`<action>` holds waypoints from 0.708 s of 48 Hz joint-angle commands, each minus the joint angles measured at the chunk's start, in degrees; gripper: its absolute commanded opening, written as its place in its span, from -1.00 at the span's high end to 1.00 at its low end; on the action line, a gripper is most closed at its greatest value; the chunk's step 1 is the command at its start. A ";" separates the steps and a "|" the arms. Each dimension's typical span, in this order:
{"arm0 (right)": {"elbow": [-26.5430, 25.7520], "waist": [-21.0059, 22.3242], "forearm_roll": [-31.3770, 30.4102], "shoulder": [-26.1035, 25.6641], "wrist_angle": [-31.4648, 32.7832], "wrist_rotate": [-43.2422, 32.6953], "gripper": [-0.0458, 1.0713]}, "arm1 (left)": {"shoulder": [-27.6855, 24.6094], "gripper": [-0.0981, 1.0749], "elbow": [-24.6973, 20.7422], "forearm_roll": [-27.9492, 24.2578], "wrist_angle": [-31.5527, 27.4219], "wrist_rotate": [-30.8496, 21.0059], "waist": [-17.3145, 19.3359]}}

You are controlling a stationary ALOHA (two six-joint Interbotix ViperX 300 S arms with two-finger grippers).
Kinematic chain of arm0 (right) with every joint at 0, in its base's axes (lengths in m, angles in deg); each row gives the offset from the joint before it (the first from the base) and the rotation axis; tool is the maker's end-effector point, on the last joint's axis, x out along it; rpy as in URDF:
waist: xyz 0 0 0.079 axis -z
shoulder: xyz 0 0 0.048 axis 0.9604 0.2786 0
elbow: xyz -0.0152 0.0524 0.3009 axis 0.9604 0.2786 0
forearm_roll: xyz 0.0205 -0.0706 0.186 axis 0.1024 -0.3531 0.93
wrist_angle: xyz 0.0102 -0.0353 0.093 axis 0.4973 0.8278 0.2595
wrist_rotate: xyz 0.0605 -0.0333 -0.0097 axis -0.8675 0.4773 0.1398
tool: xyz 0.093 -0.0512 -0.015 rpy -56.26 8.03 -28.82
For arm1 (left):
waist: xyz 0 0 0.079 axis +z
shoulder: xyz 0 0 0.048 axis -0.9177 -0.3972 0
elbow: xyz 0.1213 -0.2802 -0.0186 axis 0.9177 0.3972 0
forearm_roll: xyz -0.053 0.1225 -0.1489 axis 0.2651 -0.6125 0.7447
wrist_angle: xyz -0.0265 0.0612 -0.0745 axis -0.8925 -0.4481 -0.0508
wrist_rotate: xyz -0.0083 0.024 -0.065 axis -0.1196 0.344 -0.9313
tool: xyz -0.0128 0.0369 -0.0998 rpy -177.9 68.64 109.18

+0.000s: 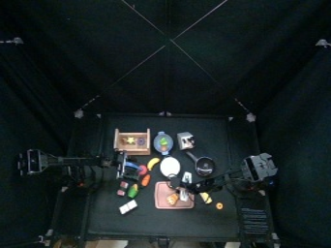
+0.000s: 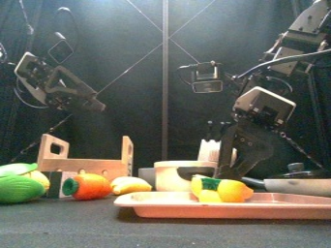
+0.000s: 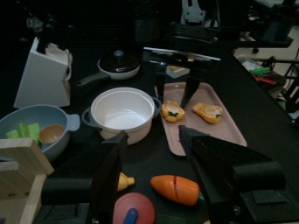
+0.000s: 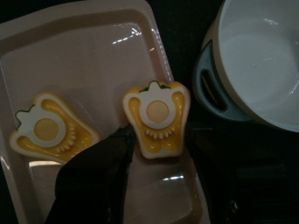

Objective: Grab squash half

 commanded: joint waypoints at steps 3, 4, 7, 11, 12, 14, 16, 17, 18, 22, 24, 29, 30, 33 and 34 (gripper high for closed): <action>-1.14 -1.14 -0.18 -3.34 0.09 0.00 -0.52 | 0.09 -0.66 -0.70 0.09 0.09 0.00 -0.26; -1.14 -1.32 -0.18 -3.43 0.09 0.00 -0.52 | 0.09 -0.66 -0.70 0.09 0.09 0.00 -0.35; -1.14 -1.49 -0.09 -3.43 0.18 0.00 -0.52 | 0.09 -0.66 -0.79 0.09 0.09 0.00 -0.35; -1.14 -1.58 -0.09 -3.34 0.18 0.00 -0.52 | 0.09 -0.66 -0.79 0.00 0.09 0.00 -0.44; -1.14 -1.58 -0.18 -3.43 0.18 0.00 -0.52 | 0.09 -0.66 -0.79 0.09 0.09 0.00 -0.44; -1.23 -1.58 -0.18 -3.43 0.18 0.00 -0.52 | 0.09 -0.66 -0.79 0.09 0.09 0.00 -0.44; -1.41 -1.49 -0.18 -3.43 0.26 0.00 -0.52 | 0.09 -0.66 -0.79 0.09 0.09 0.00 -0.44; -1.41 -1.58 -0.18 -3.43 0.35 0.09 -0.52 | 0.09 -0.66 -0.79 0.09 0.09 0.00 -0.44; -1.49 -1.58 -0.18 -3.43 0.62 0.09 -0.52 | 0.09 -0.66 -0.79 0.00 0.09 0.00 -0.44; -1.85 -1.58 -0.53 -3.43 1.05 0.09 -0.52 | 0.09 -0.66 -0.79 0.09 0.09 0.00 -0.44; -1.85 -1.49 -0.79 -3.60 1.23 0.09 -0.52 | 0.09 -0.66 -0.79 0.09 0.09 0.00 -0.53; -2.29 -1.58 -1.32 -3.69 2.29 0.00 -0.51 | 0.09 -0.66 -0.88 0.09 0.09 0.00 -0.62; -2.37 -1.49 -1.32 -3.78 2.55 0.00 -0.51 | 0.09 -0.66 -0.88 0.09 0.09 0.00 -0.62; -2.72 -1.41 -1.49 -3.96 3.16 0.09 -0.51 | 0.09 -0.66 -1.05 0.09 0.09 0.00 -0.62; -2.72 -1.41 -1.49 -4.13 3.43 0.09 -0.51 | 0.09 -0.66 -1.05 0.18 0.09 0.00 -0.62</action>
